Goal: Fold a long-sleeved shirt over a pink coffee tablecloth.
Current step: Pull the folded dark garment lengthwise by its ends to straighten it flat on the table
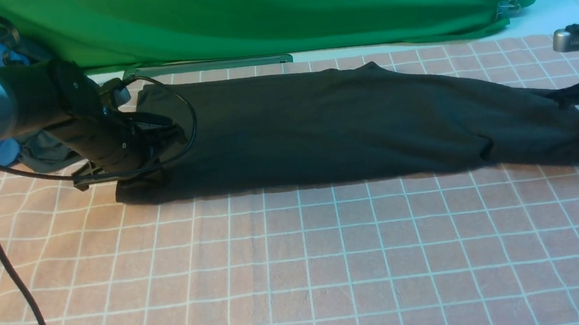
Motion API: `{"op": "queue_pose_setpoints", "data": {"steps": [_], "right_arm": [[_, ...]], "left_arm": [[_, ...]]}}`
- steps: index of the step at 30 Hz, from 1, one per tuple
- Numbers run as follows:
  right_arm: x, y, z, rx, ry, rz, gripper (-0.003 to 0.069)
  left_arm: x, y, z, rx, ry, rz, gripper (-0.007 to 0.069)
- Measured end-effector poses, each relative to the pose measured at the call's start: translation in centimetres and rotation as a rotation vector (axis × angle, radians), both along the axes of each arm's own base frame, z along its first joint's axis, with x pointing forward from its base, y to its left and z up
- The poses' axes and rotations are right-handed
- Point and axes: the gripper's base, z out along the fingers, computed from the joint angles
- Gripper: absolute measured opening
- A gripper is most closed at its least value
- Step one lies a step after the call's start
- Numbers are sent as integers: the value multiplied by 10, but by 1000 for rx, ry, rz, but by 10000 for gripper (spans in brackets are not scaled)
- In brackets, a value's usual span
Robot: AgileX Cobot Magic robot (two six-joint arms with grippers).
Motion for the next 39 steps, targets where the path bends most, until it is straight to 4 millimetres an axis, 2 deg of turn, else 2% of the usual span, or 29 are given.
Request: {"op": "queue_pose_setpoints", "data": {"steps": [3, 12, 15, 16, 19, 23, 25, 27, 31, 32, 35, 39], "right_arm": [[0, -3, 6, -34, 9, 12, 55], [-3, -4, 6, -43, 55, 86, 71], [-4, -8, 8, -82, 73, 53, 170], [-3, -11, 12, -111, 70, 19, 225], [4, -14, 28, -139, 11, -48, 328], [17, -10, 48, -145, -104, -54, 364], [30, 3, 56, -89, -227, -1, 353], [37, 13, 53, -37, -272, 41, 350], [48, 24, 33, 11, -279, 117, 371], [53, 28, 17, 16, -255, 148, 392], [59, 33, -5, 17, -226, 199, 418], [63, 41, -21, 17, -215, 229, 428]], "left_arm": [[1, 0, 0, 0, -4, 2, 13], [1, 0, 0, -2, -5, 3, 13], [1, 0, 0, -3, 1, 2, 13], [1, 0, 1, -4, 4, 0, 13], [2, -1, 2, -6, 14, -4, 13], [0, -1, 7, -7, 13, -6, 13], [-3, -1, 12, -9, 15, -11, 13], [-6, -1, 18, -12, 10, -16, 13], [-10, -2, 35, -13, -20, -33, 13], [-13, -2, 43, -15, -27, -38, 13], [-17, -3, 53, -19, -36, -43, 13], [-21, -4, 63, -21, -55, -47, 13]]}}
